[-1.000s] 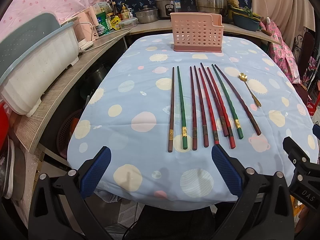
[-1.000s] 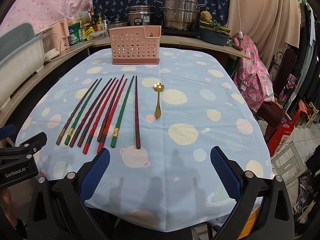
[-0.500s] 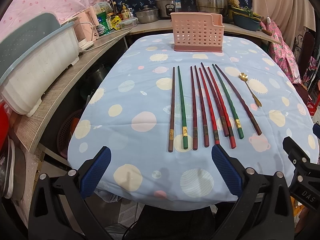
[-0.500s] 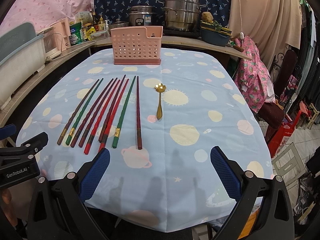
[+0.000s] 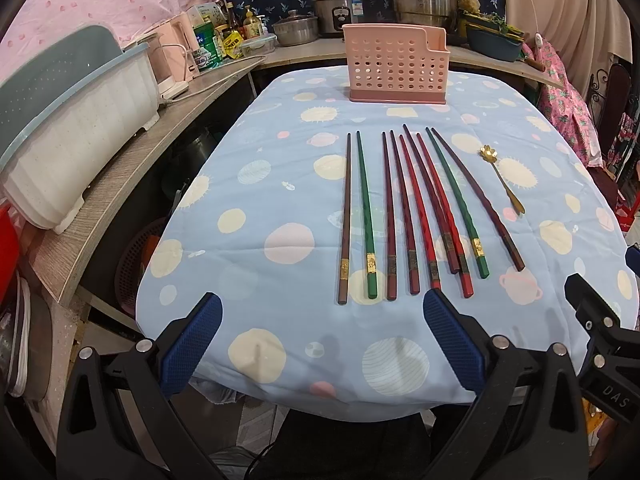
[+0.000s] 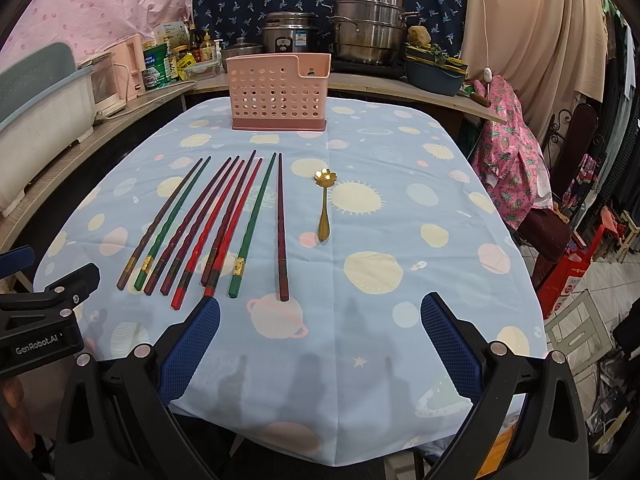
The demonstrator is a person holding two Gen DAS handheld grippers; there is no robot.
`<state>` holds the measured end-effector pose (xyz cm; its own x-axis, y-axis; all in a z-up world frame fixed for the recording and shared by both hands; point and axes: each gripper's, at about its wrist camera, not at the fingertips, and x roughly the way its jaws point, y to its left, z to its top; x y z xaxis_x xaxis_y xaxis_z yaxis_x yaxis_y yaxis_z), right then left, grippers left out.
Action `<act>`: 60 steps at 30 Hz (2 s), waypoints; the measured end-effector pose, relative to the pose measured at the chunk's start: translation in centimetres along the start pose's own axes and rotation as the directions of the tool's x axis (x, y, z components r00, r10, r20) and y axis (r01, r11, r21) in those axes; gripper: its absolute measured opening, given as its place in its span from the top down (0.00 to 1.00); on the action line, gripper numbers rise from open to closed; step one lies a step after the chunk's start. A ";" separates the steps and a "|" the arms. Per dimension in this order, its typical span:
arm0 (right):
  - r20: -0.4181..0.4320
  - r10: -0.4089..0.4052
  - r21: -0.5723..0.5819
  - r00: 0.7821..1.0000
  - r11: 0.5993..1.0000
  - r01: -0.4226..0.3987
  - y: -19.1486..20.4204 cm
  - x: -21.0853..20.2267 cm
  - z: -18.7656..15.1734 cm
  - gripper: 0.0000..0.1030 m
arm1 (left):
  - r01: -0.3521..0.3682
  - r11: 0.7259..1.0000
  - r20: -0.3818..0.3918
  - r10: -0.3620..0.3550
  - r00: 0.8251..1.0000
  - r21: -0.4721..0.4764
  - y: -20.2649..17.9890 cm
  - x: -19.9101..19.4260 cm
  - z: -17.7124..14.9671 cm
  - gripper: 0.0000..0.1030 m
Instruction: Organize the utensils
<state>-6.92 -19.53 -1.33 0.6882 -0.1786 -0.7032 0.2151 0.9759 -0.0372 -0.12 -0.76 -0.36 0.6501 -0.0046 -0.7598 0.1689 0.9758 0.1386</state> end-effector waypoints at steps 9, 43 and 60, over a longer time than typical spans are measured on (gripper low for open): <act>0.000 -0.001 0.000 1.000 1.000 0.001 0.0 0.0 0.0 0.06 | -0.001 1.000 0.000 0.001 1.000 0.000 0.0 0.0 0.0 0.07; -0.011 0.013 0.007 1.000 1.000 -0.012 0.5 0.7 0.2 0.06 | 0.003 1.000 -0.022 -0.004 1.000 -0.013 0.7 1.2 0.5 0.07; -0.062 0.055 0.081 0.997 0.995 -0.049 -1.5 5.7 2.8 0.12 | 0.019 0.997 -0.119 -0.027 0.993 -0.068 2.8 7.6 2.1 0.15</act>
<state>-1.36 -22.31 -3.25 0.6543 -0.1169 -0.7472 0.2365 0.9701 0.0553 6.86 1.50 -4.39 0.5528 -0.0049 -0.8333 0.1300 0.9882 0.0805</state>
